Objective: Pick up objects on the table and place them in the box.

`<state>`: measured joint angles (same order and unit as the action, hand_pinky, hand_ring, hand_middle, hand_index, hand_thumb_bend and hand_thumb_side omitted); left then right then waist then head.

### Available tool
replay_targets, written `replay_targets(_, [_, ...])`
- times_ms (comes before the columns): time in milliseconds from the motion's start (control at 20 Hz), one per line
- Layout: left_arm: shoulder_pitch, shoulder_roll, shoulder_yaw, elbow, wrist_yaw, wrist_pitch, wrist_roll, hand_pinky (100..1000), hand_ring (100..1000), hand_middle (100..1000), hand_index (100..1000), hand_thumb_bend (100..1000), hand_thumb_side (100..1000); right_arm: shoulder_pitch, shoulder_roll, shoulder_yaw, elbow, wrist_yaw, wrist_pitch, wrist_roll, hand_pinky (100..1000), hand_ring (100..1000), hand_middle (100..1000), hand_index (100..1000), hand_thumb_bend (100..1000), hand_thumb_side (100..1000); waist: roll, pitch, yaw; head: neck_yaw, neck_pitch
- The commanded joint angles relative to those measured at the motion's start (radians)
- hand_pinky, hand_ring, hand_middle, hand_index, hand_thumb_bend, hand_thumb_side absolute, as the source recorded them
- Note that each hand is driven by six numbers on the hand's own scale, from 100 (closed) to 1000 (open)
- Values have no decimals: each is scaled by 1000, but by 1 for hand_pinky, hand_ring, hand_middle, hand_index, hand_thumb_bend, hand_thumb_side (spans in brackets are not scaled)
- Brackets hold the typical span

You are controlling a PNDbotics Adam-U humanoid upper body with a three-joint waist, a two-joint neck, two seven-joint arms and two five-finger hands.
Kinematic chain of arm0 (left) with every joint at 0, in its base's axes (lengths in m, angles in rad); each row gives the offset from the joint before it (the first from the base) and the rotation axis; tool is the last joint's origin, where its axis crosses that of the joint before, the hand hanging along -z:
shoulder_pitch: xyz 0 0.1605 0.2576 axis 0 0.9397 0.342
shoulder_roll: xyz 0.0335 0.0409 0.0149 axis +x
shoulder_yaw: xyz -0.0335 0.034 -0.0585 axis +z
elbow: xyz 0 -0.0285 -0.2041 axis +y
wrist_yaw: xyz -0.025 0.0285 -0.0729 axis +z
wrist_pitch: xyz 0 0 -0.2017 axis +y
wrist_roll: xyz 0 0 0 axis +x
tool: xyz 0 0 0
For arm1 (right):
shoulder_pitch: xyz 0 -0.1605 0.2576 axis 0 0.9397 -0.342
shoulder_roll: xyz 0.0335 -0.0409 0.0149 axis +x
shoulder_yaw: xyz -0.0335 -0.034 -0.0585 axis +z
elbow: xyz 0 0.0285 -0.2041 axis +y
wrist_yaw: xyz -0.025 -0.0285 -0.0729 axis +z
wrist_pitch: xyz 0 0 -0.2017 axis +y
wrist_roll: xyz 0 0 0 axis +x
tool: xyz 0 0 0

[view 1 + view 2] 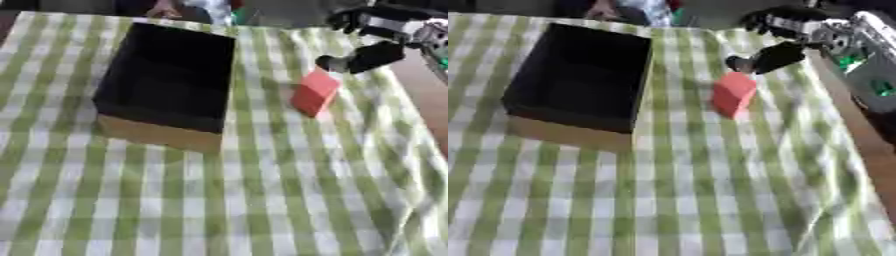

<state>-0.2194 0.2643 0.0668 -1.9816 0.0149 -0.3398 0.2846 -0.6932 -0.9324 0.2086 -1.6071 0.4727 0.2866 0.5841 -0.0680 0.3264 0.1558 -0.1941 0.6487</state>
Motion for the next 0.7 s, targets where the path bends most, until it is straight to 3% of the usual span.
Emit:
replay_targets(50, [-2, 17, 5, -18, 3, 1, 1, 823, 527, 614, 779, 201, 779, -6, -44, -21, -20, -11, 6, 0, 895, 918, 900, 1000, 329, 609, 8, -30, -2, -2, -8])
replay_targets(700, [-1, 14, 5, -18, 1, -1, 0, 822, 528, 615, 779, 198, 778, -1, -45, -20, -21, -19, 9, 6, 897, 917, 902, 1000, 333, 605, 16, -25, -2, 8, 23])
